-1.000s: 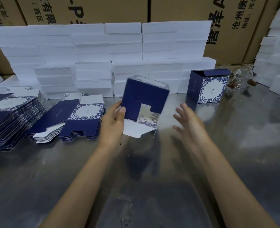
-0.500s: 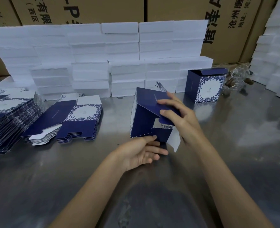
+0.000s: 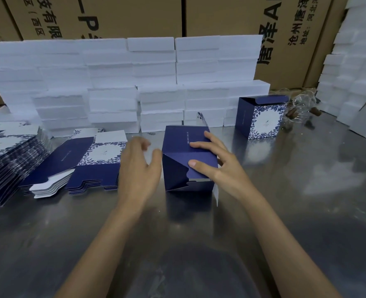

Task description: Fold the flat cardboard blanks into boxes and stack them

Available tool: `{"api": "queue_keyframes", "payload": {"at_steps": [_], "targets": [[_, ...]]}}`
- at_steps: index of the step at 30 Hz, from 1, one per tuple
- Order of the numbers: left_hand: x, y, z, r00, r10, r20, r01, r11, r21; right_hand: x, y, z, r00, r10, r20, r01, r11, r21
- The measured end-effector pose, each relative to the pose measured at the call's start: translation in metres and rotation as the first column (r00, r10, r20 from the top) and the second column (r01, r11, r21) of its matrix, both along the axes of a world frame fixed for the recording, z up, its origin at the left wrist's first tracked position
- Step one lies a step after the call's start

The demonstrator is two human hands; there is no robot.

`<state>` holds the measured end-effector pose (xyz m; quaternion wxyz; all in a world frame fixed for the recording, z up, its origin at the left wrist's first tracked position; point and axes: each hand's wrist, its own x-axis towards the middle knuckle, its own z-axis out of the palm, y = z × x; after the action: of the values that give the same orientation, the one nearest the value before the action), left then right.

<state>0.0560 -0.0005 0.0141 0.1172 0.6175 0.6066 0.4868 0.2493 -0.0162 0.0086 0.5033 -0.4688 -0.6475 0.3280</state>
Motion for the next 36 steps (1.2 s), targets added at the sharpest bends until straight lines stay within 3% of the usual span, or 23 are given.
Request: {"api": "queue_keyframes", "payload": {"at_steps": [3,5,12,18,24,30,36], "targets": [[0.007,-0.004,-0.001,0.959,-0.281,-0.032,0.283,0.957,0.058,-0.004,-0.001,-0.001,0.999,0.045,0.017,-0.045,0.999,-0.01],[0.011,-0.004,-0.005,0.933,-0.352,-0.067,0.355,0.935,0.028,-0.003,-0.002,-0.002,0.997,0.065,0.048,-0.064,0.998,-0.029],[0.004,-0.002,-0.004,0.94,-0.34,0.042,0.34,0.94,0.002,0.018,0.007,-0.008,0.962,0.268,0.053,-0.253,0.948,-0.194],[0.005,-0.003,-0.004,0.958,-0.284,0.027,0.281,0.956,0.086,0.022,0.009,-0.003,0.978,0.188,-0.095,-0.202,0.962,-0.181],[0.012,-0.006,-0.002,0.939,-0.333,0.091,0.325,0.942,0.087,-0.003,0.003,0.001,0.999,0.006,-0.044,-0.003,0.998,0.07],[0.016,-0.005,-0.002,0.895,-0.37,0.248,0.36,0.929,0.088,-0.01,0.004,-0.002,0.985,-0.064,-0.157,0.073,0.996,0.053],[0.012,-0.003,-0.004,0.887,-0.398,0.235,0.391,0.917,0.077,-0.001,0.005,0.0,0.988,-0.008,-0.156,0.013,0.999,0.032]]}}
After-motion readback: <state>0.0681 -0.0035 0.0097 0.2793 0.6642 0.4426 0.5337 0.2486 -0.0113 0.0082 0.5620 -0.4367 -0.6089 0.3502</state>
